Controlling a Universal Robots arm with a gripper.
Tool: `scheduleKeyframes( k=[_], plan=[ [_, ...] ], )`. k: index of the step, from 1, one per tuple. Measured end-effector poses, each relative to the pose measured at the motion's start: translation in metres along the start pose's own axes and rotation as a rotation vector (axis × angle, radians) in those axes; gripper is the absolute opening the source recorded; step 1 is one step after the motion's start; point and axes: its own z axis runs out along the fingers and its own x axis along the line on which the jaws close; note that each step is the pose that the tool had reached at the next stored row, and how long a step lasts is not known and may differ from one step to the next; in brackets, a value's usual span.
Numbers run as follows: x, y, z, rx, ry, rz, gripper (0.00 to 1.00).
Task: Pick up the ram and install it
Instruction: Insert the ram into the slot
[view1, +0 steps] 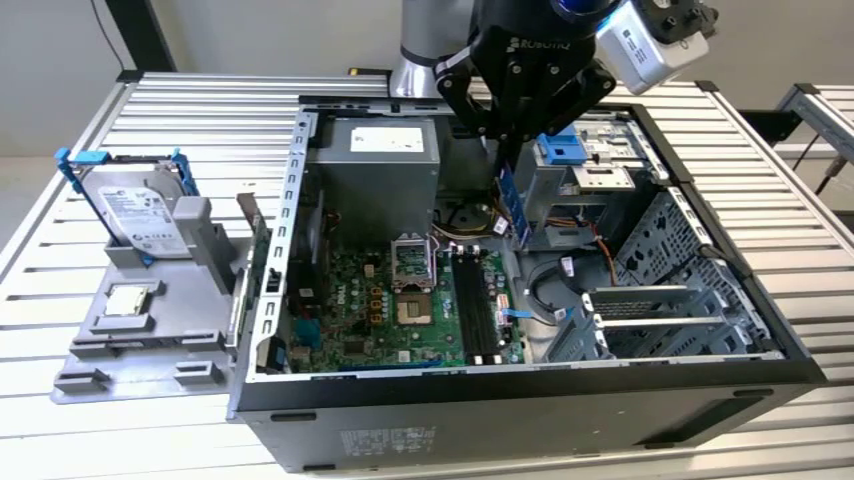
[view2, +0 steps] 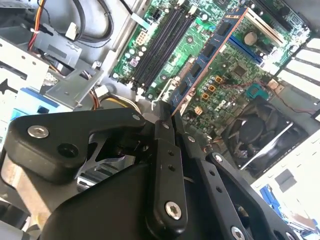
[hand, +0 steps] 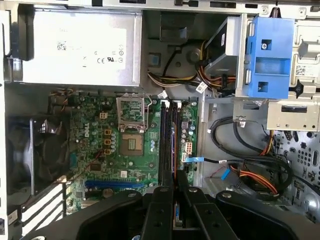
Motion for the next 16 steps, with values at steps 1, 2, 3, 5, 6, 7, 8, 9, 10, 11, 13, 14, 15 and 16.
scheduleKeyframes(
  k=[1,2,3,5,6,7,8,9,10,11,13,14,15,16],
  plan=[
    [-0.0009,0.0,0.0001,0.0,0.0,0.0,0.0],
    [-0.0025,0.0,0.0002,0.0001,0.0,0.0,0.0],
    [-0.0045,-0.0001,0.0004,0.0,0.0,0.0,0.0],
    [-0.0098,-0.0001,0.0007,0.0,0.0,0.0,0.0],
    [-0.0126,-0.0002,0.0009,0.0001,0.0,0.0,0.0],
    [-0.0156,-0.0002,0.0012,0.0,0.0,0.0,0.0],
    [-0.0187,-0.0003,0.0014,0.0,0.0,0.0,0.0],
    [-0.0216,-0.0003,0.0016,0.0,0.0,0.0,0.0],
    [-0.0249,-0.0003,0.0019,0.0,0.0,0.0,0.0],
    [-0.0277,-0.0004,0.0021,0.0,0.0,0.0,0.0],
    [-0.0312,-0.0004,0.0023,0.0,-0.0001,0.0,0.0],
    [-0.0312,-0.0004,0.0023,0.0,0.0,0.0,0.0],
    [-0.0312,-0.0004,0.0023,0.0001,0.0,0.0,0.0],
    [-0.0312,-0.0004,0.0023,0.0,0.0,0.0,0.0]
  ],
)
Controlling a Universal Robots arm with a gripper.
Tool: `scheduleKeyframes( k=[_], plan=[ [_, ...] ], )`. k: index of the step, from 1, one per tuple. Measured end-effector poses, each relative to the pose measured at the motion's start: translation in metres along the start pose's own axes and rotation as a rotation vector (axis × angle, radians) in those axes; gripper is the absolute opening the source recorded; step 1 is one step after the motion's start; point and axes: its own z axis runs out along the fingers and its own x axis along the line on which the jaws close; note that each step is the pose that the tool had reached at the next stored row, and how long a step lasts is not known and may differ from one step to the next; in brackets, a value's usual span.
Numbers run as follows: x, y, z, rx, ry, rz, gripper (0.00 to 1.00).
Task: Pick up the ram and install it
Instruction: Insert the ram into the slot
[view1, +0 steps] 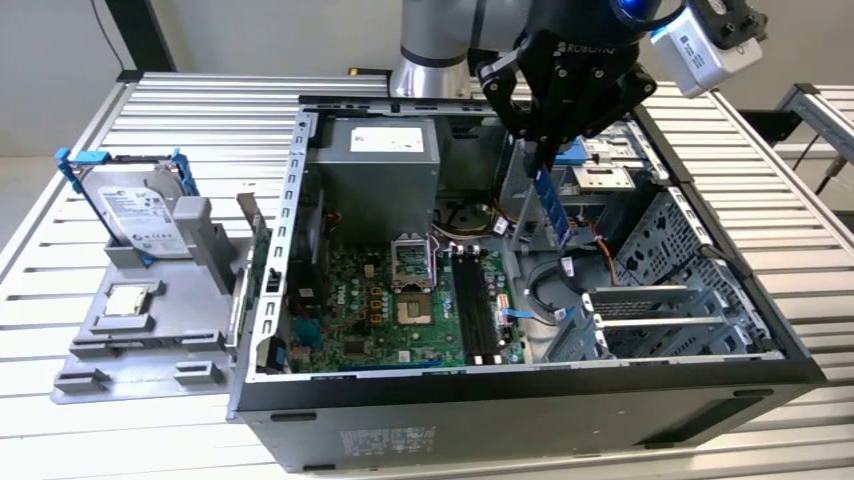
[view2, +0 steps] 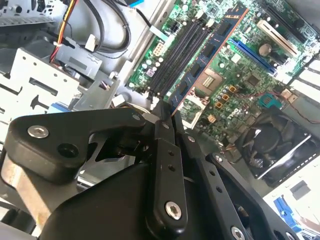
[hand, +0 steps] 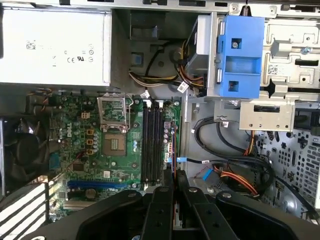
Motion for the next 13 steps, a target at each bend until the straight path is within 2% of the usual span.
scheduleKeyframes(
  k=[4,13],
  plan=[
    [0.0,0.0,0.0012,-0.0004,-0.0001,0.0,0.0],
    [0.0,0.0,0.0108,0.0,0.0,0.0,0.0]
  ],
)
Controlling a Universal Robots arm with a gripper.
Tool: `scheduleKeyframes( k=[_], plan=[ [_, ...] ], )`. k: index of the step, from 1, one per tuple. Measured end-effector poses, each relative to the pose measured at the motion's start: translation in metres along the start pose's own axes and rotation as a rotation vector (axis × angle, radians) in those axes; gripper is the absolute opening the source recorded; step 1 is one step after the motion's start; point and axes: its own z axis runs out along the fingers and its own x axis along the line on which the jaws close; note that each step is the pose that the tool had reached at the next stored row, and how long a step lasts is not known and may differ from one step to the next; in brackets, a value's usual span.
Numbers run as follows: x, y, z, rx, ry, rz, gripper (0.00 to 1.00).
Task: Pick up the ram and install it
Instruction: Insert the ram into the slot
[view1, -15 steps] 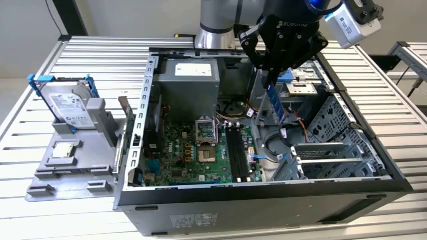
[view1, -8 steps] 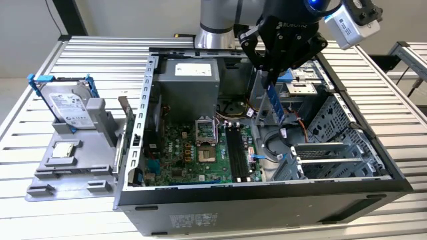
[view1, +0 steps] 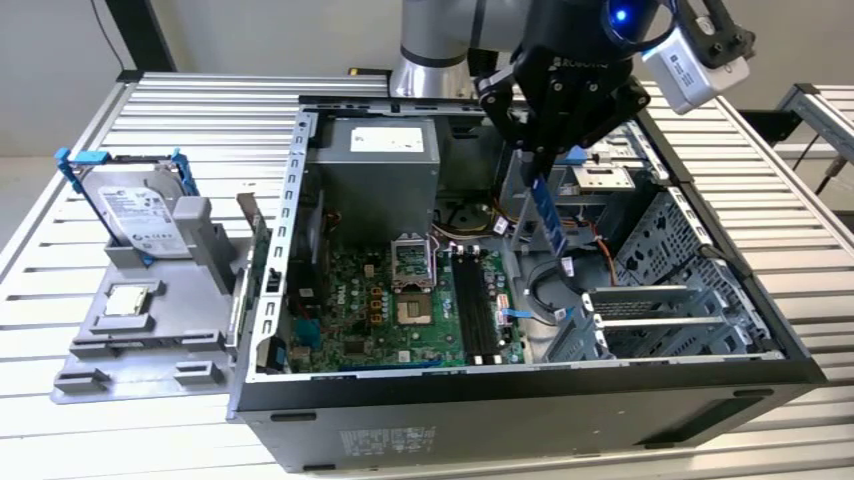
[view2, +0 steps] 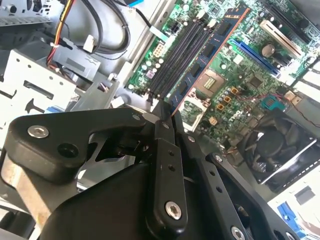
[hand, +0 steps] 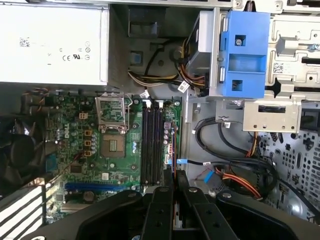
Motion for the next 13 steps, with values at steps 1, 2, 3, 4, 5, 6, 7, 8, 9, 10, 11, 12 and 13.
scheduleKeyframes(
  k=[1,2,3,4,5,6,7,8,9,10,11,12,13],
  plan=[
    [0.0,0.0,0.0006,0.0,0.0,0.0,0.0],
    [0.0,0.0,0.0008,0.0,0.0,0.0,0.0],
    [0.0,0.0,0.0008,0.0001,0.0,0.0,0.0],
    [0.0,0.0,0.0008,0.0002,0.0,0.0,0.0],
    [0.0,0.0,0.0009,0.0001,0.0,0.0,0.0],
    [0.0,0.0,0.001,0.0001,0.0,0.0,0.0],
    [0.0,0.0,0.0015,-0.0002,-0.0001,0.0,0.0],
    [0.0,0.0,0.0023,-0.0003,-0.0001,0.0,0.0],
    [0.0,0.0,0.0033,-0.0002,-0.0001,0.0,0.0],
    [0.0,0.0,0.0045,0.0001,0.0,0.0,0.0],
    [0.0001,0.0,0.006,0.0,0.0,0.0,0.0],
    [0.0001,0.0,0.0074,0.0,0.0,0.0,0.0],
    [0.0001,0.0,0.0087,0.0,-0.0001,0.0,0.0]
  ],
)
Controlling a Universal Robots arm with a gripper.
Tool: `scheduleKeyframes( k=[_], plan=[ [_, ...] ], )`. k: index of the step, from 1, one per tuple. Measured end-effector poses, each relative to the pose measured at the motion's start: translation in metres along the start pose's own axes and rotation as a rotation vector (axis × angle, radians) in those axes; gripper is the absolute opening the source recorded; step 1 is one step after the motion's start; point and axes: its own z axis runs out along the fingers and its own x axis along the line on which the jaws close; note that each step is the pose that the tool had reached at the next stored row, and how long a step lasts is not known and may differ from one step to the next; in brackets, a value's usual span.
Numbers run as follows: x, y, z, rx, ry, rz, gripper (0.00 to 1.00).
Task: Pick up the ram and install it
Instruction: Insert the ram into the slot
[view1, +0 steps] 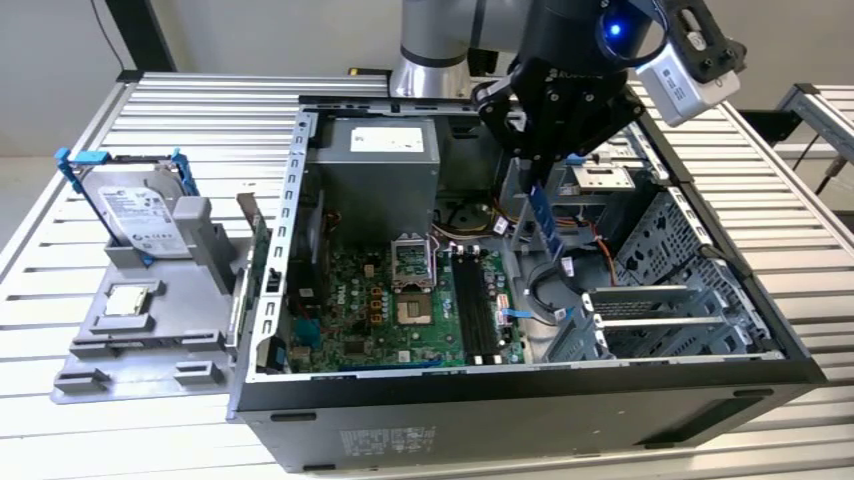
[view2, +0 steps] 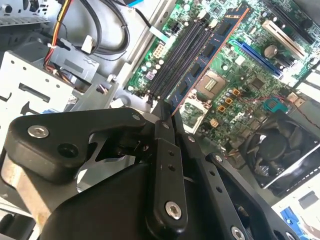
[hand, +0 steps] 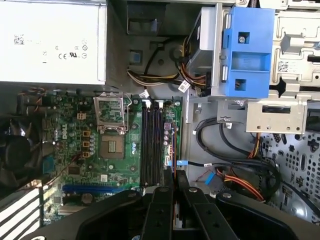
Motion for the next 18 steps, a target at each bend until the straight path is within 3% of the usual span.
scheduleKeyframes(
  k=[11,18],
  plan=[
    [0.0001,0.0,0.0121,0.0,0.0,0.0,0.0],
    [0.0,0.0,0.0245,0.0,0.0,0.004,0.0]
  ],
)
